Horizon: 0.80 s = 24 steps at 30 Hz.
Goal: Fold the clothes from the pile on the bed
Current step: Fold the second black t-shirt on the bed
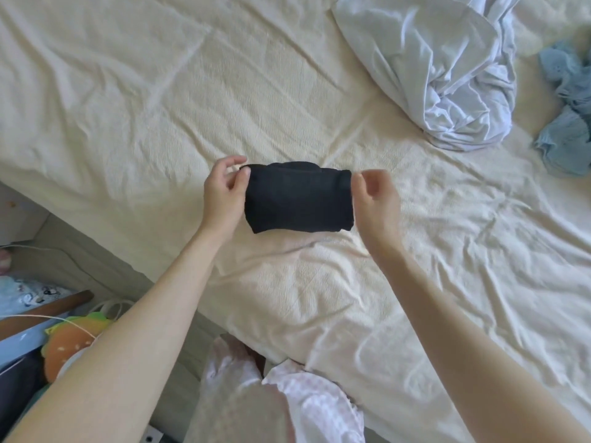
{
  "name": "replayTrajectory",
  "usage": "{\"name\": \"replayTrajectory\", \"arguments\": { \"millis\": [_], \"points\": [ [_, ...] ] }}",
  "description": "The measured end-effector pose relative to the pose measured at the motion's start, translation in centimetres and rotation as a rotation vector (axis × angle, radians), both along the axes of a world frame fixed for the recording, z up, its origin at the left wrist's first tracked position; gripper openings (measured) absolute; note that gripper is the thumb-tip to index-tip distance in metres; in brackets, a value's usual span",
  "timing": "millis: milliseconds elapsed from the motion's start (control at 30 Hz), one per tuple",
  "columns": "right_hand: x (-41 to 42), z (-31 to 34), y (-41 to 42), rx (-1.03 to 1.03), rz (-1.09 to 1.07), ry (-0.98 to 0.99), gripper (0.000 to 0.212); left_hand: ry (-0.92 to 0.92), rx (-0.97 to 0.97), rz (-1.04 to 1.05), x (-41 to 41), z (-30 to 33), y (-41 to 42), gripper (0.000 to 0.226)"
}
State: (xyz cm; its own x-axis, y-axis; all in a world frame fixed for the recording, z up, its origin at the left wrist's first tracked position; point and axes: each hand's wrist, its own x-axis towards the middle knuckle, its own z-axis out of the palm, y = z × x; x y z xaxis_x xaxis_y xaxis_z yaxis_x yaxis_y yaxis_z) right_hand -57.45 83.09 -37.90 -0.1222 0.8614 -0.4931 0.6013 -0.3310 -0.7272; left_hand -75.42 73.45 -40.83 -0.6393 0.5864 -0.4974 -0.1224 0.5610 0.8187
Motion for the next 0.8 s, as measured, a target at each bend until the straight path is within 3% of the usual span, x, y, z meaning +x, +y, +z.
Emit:
{"name": "replayTrajectory", "arguments": {
  "millis": [100,200,267,333,433,567,667,800],
  "points": [
    [-1.0,-1.4,-1.1,0.455,0.465,-0.223,0.03,0.047,-0.046,-0.037,0.7,-1.5,1.7,0.031],
    [-1.3,-3.4,-2.6,0.525,0.744,-0.336,0.043,0.074,-0.089,-0.073,1.2,-2.6,1.1,0.041],
    [-1.3,-4.4,-2.7,0.429,0.685,-0.353,0.057,0.097,-0.144,-0.086,1.0,-3.3,0.0,0.032],
    [-1.2,-5.1,-1.7,0.226,0.489,-0.297,0.069,0.117,-0.163,-0.11,0.9,-3.6,-0.9,0.019],
    [-0.9,-5.4,0.6,-0.01,0.261,-0.137,0.061,0.233,-0.138,-0.175,1.2,-3.4,-1.3,0.017],
    [-0.8,-4.7,1.4,0.219,0.348,-0.096,0.019,0.459,-0.147,-0.281,2.1,-2.8,-0.3,0.03],
    [-1.3,-4.5,1.3,0.334,0.311,-0.085,0.018,0.543,-0.242,-0.302,1.9,-3.2,0.7,0.035],
    [-1.9,-4.7,0.6,0.5,0.347,-0.263,0.032,0.631,-0.366,-0.236,1.6,-3.1,0.9,0.039]
  ]
}}
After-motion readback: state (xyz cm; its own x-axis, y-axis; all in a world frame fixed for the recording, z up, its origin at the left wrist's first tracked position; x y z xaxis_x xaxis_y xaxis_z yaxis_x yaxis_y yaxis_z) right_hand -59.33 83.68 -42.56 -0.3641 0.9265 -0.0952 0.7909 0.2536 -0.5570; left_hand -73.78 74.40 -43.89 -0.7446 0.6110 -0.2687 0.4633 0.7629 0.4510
